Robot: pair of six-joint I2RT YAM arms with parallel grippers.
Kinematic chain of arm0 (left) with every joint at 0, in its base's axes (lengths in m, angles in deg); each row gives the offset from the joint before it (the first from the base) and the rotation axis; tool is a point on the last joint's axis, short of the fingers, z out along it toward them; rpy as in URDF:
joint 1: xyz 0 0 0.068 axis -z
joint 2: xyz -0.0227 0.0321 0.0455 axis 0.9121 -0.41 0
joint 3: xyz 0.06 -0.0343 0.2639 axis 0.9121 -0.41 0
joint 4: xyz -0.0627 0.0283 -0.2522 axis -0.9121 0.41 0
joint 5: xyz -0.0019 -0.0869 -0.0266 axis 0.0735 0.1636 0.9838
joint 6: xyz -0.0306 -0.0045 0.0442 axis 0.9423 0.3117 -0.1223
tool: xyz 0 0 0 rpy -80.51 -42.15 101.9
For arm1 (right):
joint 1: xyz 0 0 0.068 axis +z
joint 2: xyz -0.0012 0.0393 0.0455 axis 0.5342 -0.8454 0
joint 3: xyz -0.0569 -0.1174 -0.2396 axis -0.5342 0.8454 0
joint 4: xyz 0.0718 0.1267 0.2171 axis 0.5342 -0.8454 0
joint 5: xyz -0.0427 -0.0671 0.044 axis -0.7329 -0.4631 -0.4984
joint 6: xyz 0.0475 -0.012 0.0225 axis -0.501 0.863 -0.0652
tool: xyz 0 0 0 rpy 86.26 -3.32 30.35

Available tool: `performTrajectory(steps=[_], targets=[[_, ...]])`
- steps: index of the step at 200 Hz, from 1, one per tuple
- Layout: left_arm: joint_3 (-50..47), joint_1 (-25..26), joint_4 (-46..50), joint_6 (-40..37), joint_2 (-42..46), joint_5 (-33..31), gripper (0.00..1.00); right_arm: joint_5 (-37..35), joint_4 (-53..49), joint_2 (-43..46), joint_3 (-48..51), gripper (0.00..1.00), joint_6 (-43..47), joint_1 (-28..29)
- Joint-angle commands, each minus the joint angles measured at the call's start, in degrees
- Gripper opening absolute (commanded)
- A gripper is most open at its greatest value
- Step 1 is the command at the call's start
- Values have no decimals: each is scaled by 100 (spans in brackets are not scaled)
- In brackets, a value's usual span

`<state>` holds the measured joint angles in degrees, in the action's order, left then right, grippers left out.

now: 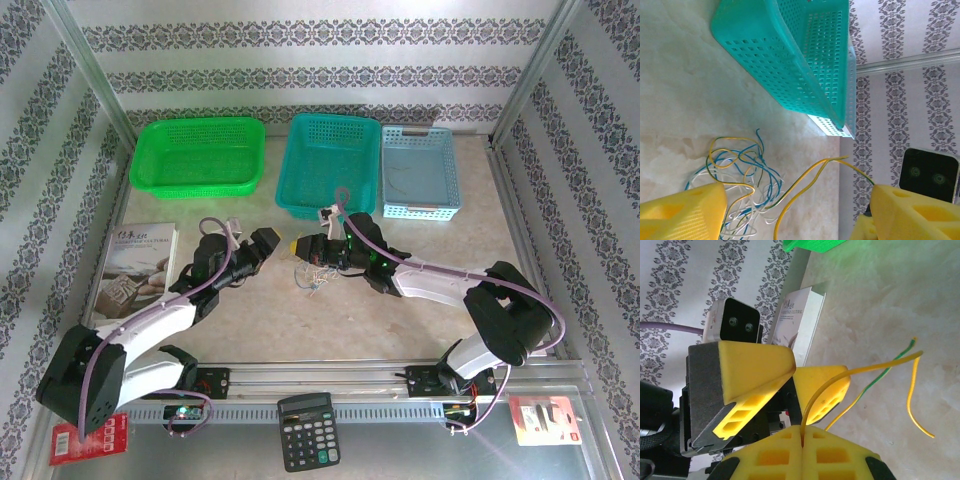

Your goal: Untangle the cables

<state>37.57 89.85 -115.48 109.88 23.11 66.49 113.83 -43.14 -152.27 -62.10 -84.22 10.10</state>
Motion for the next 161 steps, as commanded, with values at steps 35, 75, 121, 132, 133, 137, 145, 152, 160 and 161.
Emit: performTrajectory(steps=[35,75,121,132,133,137,145,152,160,161], targets=[[-84,241,-955,327,-303,84,68,124,432,151,158,0,-124,-195],[-110,387,-1288,319,-461,152,60,148,439,232,232,0,-150,-310],[-83,701,-1347,272,-557,137,61,147,467,304,249,0,-180,-376],[-84,754,-1384,280,-592,94,61,141,464,328,249,0,-176,-381],[-84,761,-1388,287,-593,89,61,140,461,326,249,0,-179,-385],[-84,776,-1418,289,-605,74,61,146,464,331,254,0,-181,-382],[-92,808,-1491,321,-634,52,60,148,460,324,249,0,-184,-386],[-93,811,-1559,354,-668,30,58,156,466,333,256,0,-185,-381],[-84,829,-1644,386,-699,8,53,163,466,341,258,0,-193,-381],[-84,833,-1654,388,-704,11,53,164,466,337,262,0,-192,-381]])
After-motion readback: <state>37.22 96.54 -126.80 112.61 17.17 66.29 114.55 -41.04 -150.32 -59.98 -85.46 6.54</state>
